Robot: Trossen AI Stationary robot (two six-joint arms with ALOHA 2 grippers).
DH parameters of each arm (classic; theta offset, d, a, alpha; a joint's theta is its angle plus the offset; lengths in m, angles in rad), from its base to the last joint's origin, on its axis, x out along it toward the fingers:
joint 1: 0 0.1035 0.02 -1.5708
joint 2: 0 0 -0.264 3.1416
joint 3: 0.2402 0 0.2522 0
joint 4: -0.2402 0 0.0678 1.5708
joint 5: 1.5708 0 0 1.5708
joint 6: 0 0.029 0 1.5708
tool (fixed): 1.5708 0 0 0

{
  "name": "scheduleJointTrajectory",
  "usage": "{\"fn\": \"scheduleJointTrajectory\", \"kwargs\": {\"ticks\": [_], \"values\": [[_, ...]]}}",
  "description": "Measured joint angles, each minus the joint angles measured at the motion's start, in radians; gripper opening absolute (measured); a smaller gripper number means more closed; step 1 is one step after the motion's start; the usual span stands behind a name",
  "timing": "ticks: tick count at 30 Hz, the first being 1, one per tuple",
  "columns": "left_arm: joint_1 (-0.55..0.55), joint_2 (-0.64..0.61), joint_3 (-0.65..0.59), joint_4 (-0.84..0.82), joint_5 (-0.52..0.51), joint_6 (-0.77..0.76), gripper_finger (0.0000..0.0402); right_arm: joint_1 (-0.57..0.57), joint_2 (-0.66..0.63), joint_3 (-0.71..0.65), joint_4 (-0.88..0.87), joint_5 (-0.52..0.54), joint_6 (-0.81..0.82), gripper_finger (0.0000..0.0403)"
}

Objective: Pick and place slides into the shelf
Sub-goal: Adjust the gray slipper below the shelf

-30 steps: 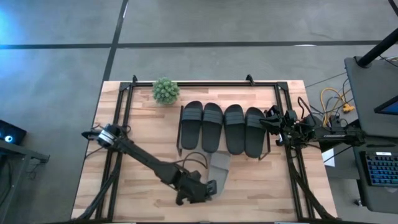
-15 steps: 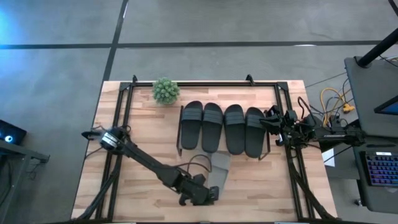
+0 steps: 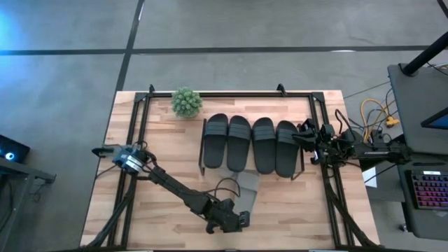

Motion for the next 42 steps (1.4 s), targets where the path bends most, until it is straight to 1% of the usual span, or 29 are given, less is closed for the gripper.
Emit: {"fn": "scheduleJointTrajectory", "kwargs": {"ticks": [7,10,13,17,24,32,42], "values": [[0.014,0.053,0.004,0.001,-0.003,0.005,0.0003,0.0,0.0,0.0,-0.001,-0.001,0.0,0.0038],[0.021,0.056,0.003,0.004,-0.003,0.01,0.0003,0.0,0.0,0.0,-0.001,-0.001,0.0,0.0038],[0.032,0.056,0.001,0.005,-0.038,0.042,0.0003,0.0,0.0,0.0,-0.001,-0.001,0.0,0.0038],[0.071,0.056,0.011,0.005,-0.083,0.081,0.0004,0.0,0.0,0.0,-0.001,-0.001,0.0,0.0038],[0.154,0.056,0.023,0.002,-0.08,0.156,0.0004,0.0,0.0,0.0,-0.001,-0.001,0.0,0.0038],[0.231,0.056,0.025,0.003,-0.079,0.189,0.0004,0.0,0.0,0.0,-0.001,-0.001,0.0,0.0038],[0.279,0.056,0.022,0.001,-0.085,0.217,0.0004,0.0,0.0,0.0,-0.001,-0.001,0.0,0.0038]]}}
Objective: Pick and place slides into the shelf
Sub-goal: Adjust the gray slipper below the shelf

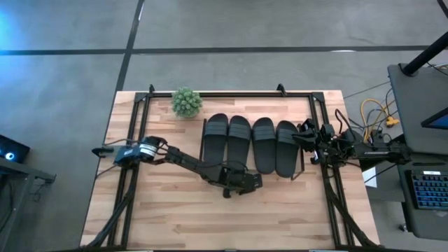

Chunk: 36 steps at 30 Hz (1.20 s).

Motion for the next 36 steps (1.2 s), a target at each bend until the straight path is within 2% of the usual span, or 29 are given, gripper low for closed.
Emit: {"fn": "scheduleJointTrajectory", "kwargs": {"ticks": [23,29,34,36], "values": [[-0.013,-0.002,-0.004,-0.039,-0.139,0.001,0.0004,0.0,0.0,0.0,0.0,0.0,0.0,0.0038],[-0.044,-0.015,0.021,-0.037,-0.241,0.001,0.0004,0.0,0.0,0.0,0.0,0.0,0.0,0.0038],[-0.069,-0.046,0.029,-0.051,-0.278,0.02,0.0004,0.0,0.0,0.0,0.001,0.0,0.0,0.0038],[-0.077,-0.068,0.035,-0.114,-0.293,0.03,0.0004,0.0,0.0,0.0,0.001,0.0,0.0,0.0038]]}}
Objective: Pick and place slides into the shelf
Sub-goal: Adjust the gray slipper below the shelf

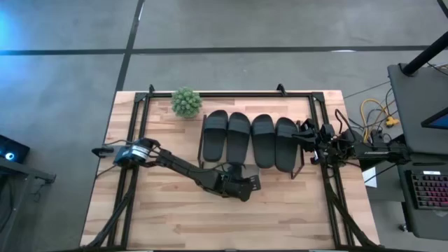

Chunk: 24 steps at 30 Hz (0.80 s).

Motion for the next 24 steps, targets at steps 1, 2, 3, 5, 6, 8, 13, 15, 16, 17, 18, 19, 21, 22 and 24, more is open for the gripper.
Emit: {"fn": "scheduleJointTrajectory", "kwargs": {"ticks": [1,2,3,5,6,8,13,15,16,17,18,19,21,22,24], "values": [[-0.006,-0.013,0.002,-0.032,-0.009,-0.001,0.0004,0.0,0.0,0.0,0.0,0.0,0.0,0.0038],[-0.012,-0.025,0.003,-0.048,-0.01,-0.002,0.0004,0.0,0.0,0.0,0.0,0.0,0.0,0.0038],[-0.017,-0.034,0.003,-0.067,0.0,-0.004,0.0004,0.0,0.0,0.0,0.0,0.0,0.0,0.0038],[-0.028,-0.042,0.003,-0.103,0.034,-0.01,0.0004,0.0,0.0,0.0,0.001,0.0,0.0,0.0038],[-0.035,-0.042,0.003,-0.104,0.042,-0.017,0.0004,0.0,0.0,0.0,0.001,0.0,0.0,0.0038],[-0.045,-0.037,0.002,-0.1,0.052,-0.042,0.0004,0.0,0.0,0.0,0.001,0.0,0.0,0.0038],[-0.062,-0.02,0.001,-0.123,0.096,-0.087,0.0004,0.0,0.0,0.0,0.001,0.0,0.0,0.0038],[-0.081,-0.02,0.0,-0.227,0.093,-0.175,0.0004,0.0,0.0,0.0,0.001,0.0,0.0,0.0038],[-0.096,-0.02,0.0,-0.283,0.08,-0.214,0.0004,0.0,0.0,0.0,0.001,0.0,0.0,0.0038],[-0.112,-0.019,0.0,-0.329,0.059,-0.232,0.0004,0.0,0.0,0.0,0.001,0.0,0.0,0.0038],[-0.128,-0.018,-0.001,-0.374,0.024,-0.234,0.0004,0.0,0.0,0.0,0.001,0.0,0.0,0.0038],[-0.144,-0.018,-0.001,-0.412,-0.018,-0.226,0.0004,0.0,0.0,0.0,0.001,0.0,0.0,0.0038],[-0.171,-0.016,-0.001,-0.461,-0.123,-0.189,0.0004,0.0,0.0,0.0,0.001,0.0,0.0,0.0038],[-0.182,-0.014,-0.001,-0.469,-0.181,-0.168,0.0004,0.0,0.0,0.0,0.001,0.0,0.0,0.0038],[-0.193,-0.012,-0.001,-0.483,-0.265,-0.134,0.0004,0.0,0.0,0.0,0.001,0.0,0.0,0.0038]]}}
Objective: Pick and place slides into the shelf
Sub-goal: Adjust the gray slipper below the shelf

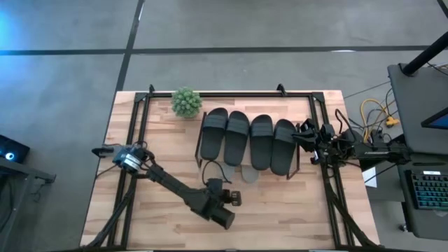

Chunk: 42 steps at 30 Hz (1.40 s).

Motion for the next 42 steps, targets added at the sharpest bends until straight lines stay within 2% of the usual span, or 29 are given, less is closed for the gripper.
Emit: {"fn": "scheduleJointTrajectory", "kwargs": {"ticks": [5,13,26,42], "values": [[0.014,-0.002,0.041,-0.069,-0.068,0.101,0.0004,0.0,0.0,0.0,0.0,0.0,0.0,0.0038],[0.073,-0.031,0.051,-0.259,-0.018,0.103,0.0004,0.0,0.0,0.0,0.0,0.0,0.0,0.0038],[0.092,0.023,0.013,-0.196,-0.026,0.107,0.0004,0.0,0.0,0.0,0.0,0.0,0.0,0.0038],[0.097,0.035,0.018,-0.193,0.02,0.097,0.0004,0.0,0.0,0.0,-0.001,0.0,0.0,0.0038]]}}
